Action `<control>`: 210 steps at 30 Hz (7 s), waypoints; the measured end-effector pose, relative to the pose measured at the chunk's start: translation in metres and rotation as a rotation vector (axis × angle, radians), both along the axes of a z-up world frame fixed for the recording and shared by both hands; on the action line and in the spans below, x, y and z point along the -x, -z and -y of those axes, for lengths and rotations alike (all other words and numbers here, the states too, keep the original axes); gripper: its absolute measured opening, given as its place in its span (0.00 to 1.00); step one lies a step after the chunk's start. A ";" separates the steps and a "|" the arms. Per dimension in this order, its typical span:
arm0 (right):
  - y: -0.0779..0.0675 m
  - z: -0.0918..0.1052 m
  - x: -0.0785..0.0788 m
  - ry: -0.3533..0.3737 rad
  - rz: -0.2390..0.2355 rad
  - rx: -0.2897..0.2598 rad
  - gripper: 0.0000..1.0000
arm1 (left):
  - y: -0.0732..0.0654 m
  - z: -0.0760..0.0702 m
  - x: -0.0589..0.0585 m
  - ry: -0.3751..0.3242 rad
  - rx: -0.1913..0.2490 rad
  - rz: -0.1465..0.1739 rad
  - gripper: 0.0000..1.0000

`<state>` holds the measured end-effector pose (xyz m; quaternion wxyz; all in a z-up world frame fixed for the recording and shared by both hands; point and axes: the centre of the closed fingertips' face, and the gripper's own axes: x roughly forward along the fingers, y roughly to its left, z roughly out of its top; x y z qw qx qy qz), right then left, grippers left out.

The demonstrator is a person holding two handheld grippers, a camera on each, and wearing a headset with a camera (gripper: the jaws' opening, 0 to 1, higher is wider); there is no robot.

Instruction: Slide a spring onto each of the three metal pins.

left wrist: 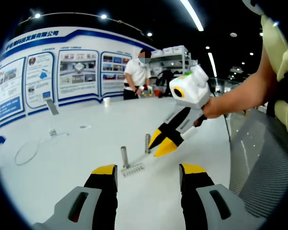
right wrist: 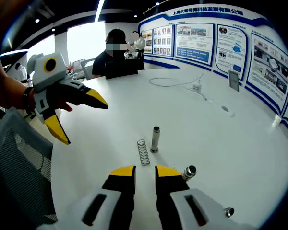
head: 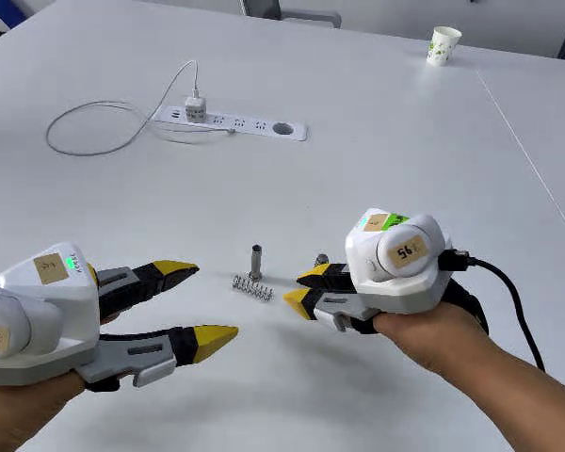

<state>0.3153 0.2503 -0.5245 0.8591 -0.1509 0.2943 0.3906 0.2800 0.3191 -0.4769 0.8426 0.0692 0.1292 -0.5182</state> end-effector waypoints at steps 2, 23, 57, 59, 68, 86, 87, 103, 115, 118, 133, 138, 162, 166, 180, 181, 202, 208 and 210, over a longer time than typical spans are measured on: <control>0.003 -0.005 -0.002 -0.022 0.001 0.019 0.17 | 0.000 -0.001 0.000 -0.002 -0.001 0.000 0.53; 0.031 -0.019 -0.017 -0.050 -0.055 0.069 0.16 | 0.003 -0.003 -0.001 -0.001 -0.013 -0.002 0.52; 0.014 -0.026 0.006 -0.164 -0.068 0.088 0.11 | 0.014 -0.005 -0.002 0.015 -0.047 -0.009 0.49; 0.008 -0.027 0.011 -0.187 -0.068 0.088 0.11 | 0.016 -0.004 -0.002 0.021 -0.056 -0.004 0.48; -0.018 -0.036 0.039 -0.307 -0.098 0.106 0.11 | 0.021 0.002 0.004 0.076 -0.118 0.044 0.41; -0.033 -0.052 0.060 -0.387 -0.164 0.149 0.11 | 0.023 0.009 0.012 0.159 -0.165 0.122 0.15; -0.035 -0.052 0.060 -0.386 -0.166 0.148 0.11 | 0.024 0.009 0.013 0.160 -0.165 0.122 0.14; -0.056 -0.067 0.056 -0.390 -0.088 0.112 0.11 | 0.022 0.007 0.012 0.135 -0.139 0.099 0.11; -0.070 -0.081 0.051 -0.394 -0.021 0.061 0.11 | 0.017 0.013 0.012 0.122 -0.082 0.053 0.11; -0.072 -0.085 0.050 -0.396 -0.006 0.046 0.12 | 0.015 0.014 0.012 0.115 -0.063 0.040 0.11; -0.076 -0.089 0.047 -0.387 0.024 0.015 0.14 | 0.006 0.016 0.012 0.084 0.015 -0.003 0.10; -0.078 -0.087 0.048 -0.376 0.025 -0.003 0.14 | 0.003 0.013 0.008 0.060 0.047 -0.022 0.10; -0.078 -0.086 0.041 -0.336 0.032 -0.054 0.11 | 0.003 0.013 0.003 0.065 0.021 0.012 0.17; -0.081 -0.079 0.035 -0.303 0.033 -0.070 0.11 | 0.003 0.010 0.001 0.052 0.020 0.016 0.21; -0.096 -0.040 -0.007 -0.087 0.093 -0.107 0.11 | 0.001 -0.003 -0.004 0.013 -0.007 0.040 0.36; -0.097 -0.038 -0.010 -0.071 0.096 -0.112 0.11 | 0.001 -0.004 -0.004 0.011 -0.008 0.042 0.36; -0.066 -0.029 -0.050 0.099 0.092 -0.122 0.11 | 0.003 -0.008 -0.007 -0.009 -0.011 0.040 0.45; -0.057 -0.027 -0.054 0.111 0.080 -0.112 0.11 | 0.004 -0.012 -0.007 -0.017 -0.012 0.039 0.45; -0.056 -0.027 -0.054 0.113 0.077 -0.117 0.11 | 0.005 -0.012 -0.006 -0.016 -0.013 0.039 0.45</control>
